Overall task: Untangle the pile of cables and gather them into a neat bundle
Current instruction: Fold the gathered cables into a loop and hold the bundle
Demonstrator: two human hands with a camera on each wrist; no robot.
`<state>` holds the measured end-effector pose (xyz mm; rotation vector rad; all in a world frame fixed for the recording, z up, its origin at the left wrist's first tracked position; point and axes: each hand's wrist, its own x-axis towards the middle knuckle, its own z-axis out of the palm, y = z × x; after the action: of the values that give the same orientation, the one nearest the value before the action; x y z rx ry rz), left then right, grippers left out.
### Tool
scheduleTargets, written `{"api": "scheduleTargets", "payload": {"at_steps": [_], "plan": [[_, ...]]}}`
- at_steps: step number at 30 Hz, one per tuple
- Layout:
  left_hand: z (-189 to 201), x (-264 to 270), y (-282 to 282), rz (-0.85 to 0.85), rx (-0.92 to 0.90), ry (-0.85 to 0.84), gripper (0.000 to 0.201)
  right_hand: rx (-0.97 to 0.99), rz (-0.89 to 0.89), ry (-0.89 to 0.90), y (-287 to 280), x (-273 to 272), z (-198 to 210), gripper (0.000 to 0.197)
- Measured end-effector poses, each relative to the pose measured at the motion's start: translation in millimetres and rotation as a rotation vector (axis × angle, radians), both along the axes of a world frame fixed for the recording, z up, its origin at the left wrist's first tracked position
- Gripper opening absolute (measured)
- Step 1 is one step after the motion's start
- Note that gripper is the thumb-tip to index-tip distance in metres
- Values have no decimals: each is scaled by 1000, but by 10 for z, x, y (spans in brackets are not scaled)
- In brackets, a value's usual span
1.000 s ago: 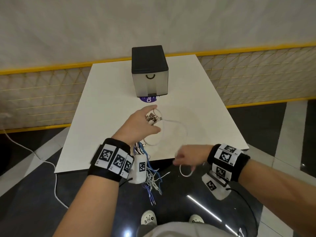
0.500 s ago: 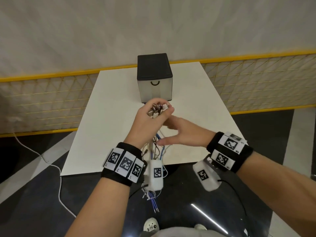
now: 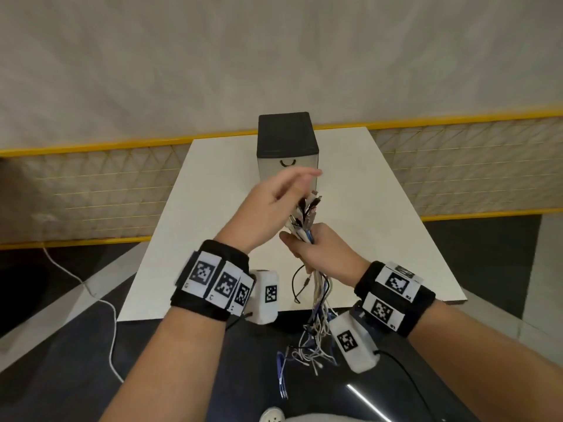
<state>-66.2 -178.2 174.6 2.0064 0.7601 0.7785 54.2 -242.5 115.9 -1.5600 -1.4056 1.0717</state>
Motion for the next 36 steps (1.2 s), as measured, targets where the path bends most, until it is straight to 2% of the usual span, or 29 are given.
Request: {"api": "scheduleTargets", "payload": {"at_steps": [1, 3, 6, 8, 11, 15, 20, 23, 26, 29, 30, 32, 34, 35, 36], "plan": [[1, 35, -28, -51, 25, 55, 23, 17, 8, -10, 9, -7, 32, 36], [-27, 124, -49, -43, 162, 124, 23, 36, 9, -3, 28, -14, 111, 28], [-112, 221, 14, 45, 285, 58, 28, -36, -23, 115, 54, 11, 174, 24], [-140, 265, 62, 48, 248, 53, 32, -58, -32, 181, 67, 26, 172, 23], [-130, 272, 118, 12, 70, 28, 31, -40, -103, 210, 114, 50, 114, 32], [-178, 194, 105, 227, 247, -178, 13, 0, -256, 272, 221, 144, 158, 29], [-290, 238, 56, 137, 189, -39, 15, 8, -317, 182, 260, 223, 107, 23], [-277, 261, 92, 96, 168, 36, 14, 18, -305, 208, 242, 193, 72, 25], [-186, 231, 161, 151, 139, -46, 12, 5, -280, 274, 246, 192, 63, 36], [-98, 238, 202, 154, 109, -50, 7, -21, -251, 181, 233, 195, 53, 37], [-98, 266, 187, 125, 60, -45, 12, -19, -234, 139, 231, 190, 47, 37], [-120, 339, 140, 86, -42, -18, 34, 4, -177, 68, 219, 159, 54, 36], [-160, 396, 145, 100, -42, 11, 38, 66, -123, 8, 213, 114, 87, 19], [-181, 404, 168, 105, -6, 20, 33, 93, -108, -6, 217, 104, 96, 8], [-204, 403, 194, 112, 29, 26, 28, 94, -105, -8, 222, 112, 98, 8]]}}
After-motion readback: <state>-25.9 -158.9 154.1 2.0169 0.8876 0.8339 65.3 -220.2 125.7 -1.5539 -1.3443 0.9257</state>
